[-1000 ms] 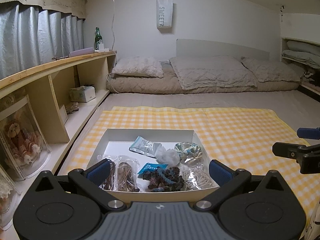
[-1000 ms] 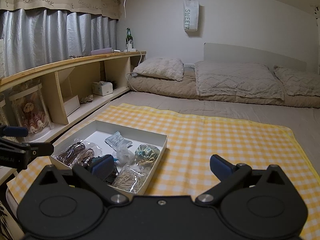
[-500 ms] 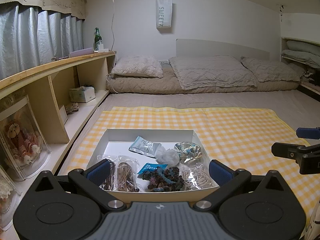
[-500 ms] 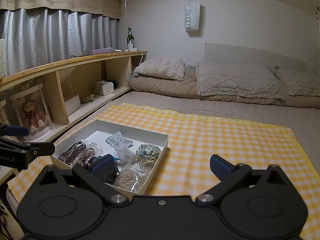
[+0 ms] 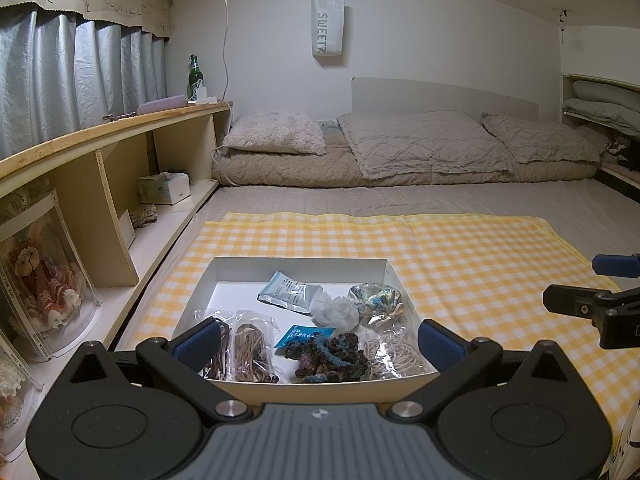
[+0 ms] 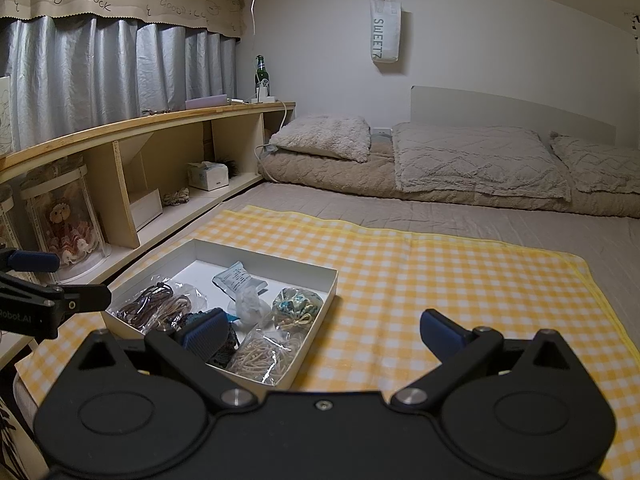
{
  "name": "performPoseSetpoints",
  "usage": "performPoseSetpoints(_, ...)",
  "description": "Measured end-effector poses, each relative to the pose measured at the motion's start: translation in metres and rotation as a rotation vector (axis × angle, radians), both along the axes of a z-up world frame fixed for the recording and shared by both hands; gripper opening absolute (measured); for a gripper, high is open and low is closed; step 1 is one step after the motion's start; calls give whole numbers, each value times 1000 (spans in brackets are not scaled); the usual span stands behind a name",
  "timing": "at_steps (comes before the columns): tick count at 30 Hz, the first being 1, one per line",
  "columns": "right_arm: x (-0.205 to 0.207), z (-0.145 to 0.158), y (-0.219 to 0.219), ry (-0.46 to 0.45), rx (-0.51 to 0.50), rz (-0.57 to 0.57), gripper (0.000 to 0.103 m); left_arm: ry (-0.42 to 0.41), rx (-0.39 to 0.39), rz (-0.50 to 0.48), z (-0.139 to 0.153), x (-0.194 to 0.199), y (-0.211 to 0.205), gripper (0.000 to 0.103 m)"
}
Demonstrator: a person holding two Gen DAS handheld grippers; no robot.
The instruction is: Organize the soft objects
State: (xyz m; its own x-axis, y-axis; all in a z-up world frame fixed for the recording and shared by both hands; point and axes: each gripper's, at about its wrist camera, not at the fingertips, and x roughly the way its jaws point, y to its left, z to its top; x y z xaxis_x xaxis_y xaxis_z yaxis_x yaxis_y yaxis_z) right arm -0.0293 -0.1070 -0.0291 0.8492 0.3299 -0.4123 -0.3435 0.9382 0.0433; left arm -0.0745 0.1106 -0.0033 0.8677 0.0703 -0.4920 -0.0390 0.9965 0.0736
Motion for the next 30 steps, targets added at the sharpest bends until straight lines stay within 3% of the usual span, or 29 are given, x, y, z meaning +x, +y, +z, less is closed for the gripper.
performPoseSetpoints(30, -1, 0, 1, 0, -1, 7, 103, 2, 0, -2, 0, 0, 2, 103)
